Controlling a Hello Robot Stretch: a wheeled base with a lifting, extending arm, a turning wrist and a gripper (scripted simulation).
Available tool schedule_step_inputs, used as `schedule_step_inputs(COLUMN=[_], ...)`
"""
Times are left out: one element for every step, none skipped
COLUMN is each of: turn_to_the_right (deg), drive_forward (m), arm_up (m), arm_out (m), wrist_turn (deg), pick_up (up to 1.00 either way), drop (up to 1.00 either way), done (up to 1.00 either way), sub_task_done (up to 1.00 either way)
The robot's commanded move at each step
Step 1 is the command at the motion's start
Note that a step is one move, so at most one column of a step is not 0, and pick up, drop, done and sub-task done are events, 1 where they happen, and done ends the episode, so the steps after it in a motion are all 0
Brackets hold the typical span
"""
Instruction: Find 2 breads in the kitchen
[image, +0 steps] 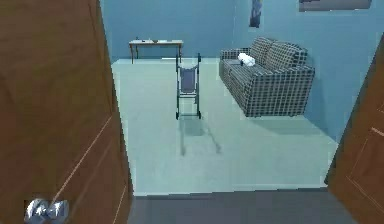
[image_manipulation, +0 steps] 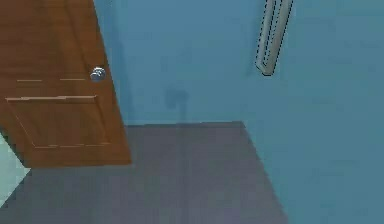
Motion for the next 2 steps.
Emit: schedule_step_inputs(turn_to_the_right=[0.0,-3.0], drive_forward=[1.0,0.0], arm_up=[0.0,0.0], arm_out=[0.0,0.0], wrist_turn=[0.0,0.0], pick_up=[0.0,0.0], drop=[0.0,0.0], done=[0.0,0.0], sub_task_done=[0.0,0.0])
